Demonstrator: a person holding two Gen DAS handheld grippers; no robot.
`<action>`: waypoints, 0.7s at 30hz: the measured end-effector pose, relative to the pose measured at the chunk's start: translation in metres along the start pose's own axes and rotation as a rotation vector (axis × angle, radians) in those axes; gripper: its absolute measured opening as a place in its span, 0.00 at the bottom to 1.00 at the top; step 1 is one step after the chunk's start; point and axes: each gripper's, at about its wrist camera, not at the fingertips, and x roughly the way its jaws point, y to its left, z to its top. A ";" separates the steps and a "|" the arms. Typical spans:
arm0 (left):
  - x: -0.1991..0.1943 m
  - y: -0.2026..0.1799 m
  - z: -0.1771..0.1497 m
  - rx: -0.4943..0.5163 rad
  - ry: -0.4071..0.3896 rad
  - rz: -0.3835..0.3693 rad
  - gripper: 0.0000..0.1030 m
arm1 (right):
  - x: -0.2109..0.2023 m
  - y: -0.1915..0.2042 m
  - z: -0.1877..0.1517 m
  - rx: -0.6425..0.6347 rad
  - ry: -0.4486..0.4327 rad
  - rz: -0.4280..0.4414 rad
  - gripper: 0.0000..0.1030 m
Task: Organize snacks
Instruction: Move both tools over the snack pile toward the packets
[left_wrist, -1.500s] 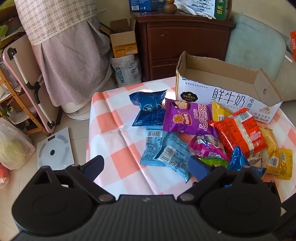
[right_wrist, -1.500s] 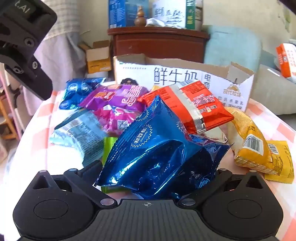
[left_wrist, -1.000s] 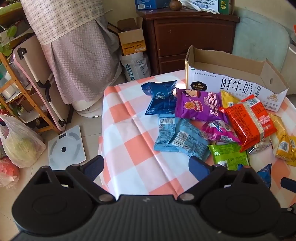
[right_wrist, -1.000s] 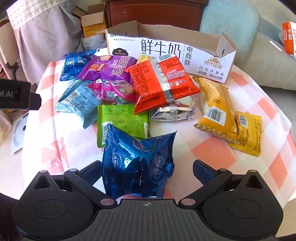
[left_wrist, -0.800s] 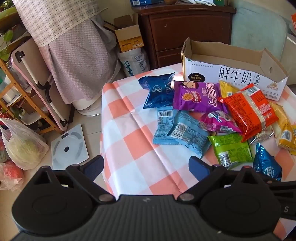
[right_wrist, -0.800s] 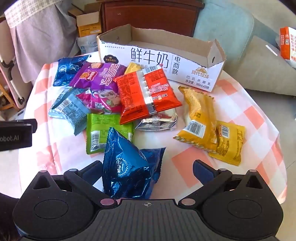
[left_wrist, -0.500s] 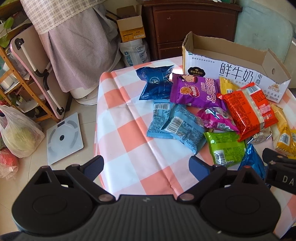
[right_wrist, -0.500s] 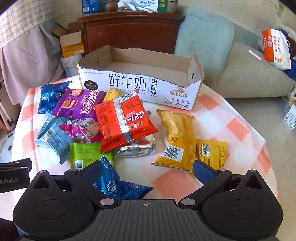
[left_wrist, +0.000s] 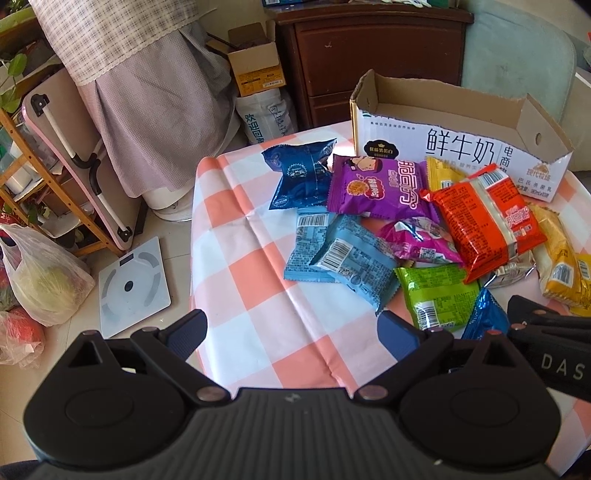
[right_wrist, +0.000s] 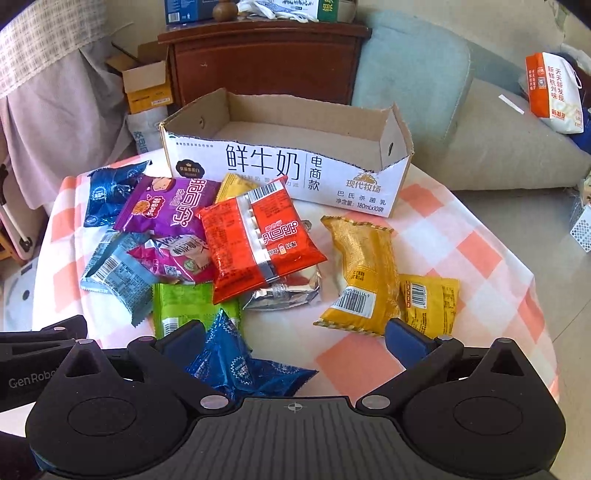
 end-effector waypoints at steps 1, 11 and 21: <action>0.000 0.000 0.000 0.002 0.000 0.000 0.95 | 0.000 0.000 0.000 0.000 0.000 -0.003 1.00; -0.004 0.001 0.000 -0.011 -0.005 -0.012 0.96 | -0.003 0.002 -0.001 -0.041 -0.012 -0.048 1.00; -0.002 0.001 -0.002 -0.012 0.000 -0.012 0.96 | -0.004 0.001 -0.002 -0.044 -0.015 -0.016 1.00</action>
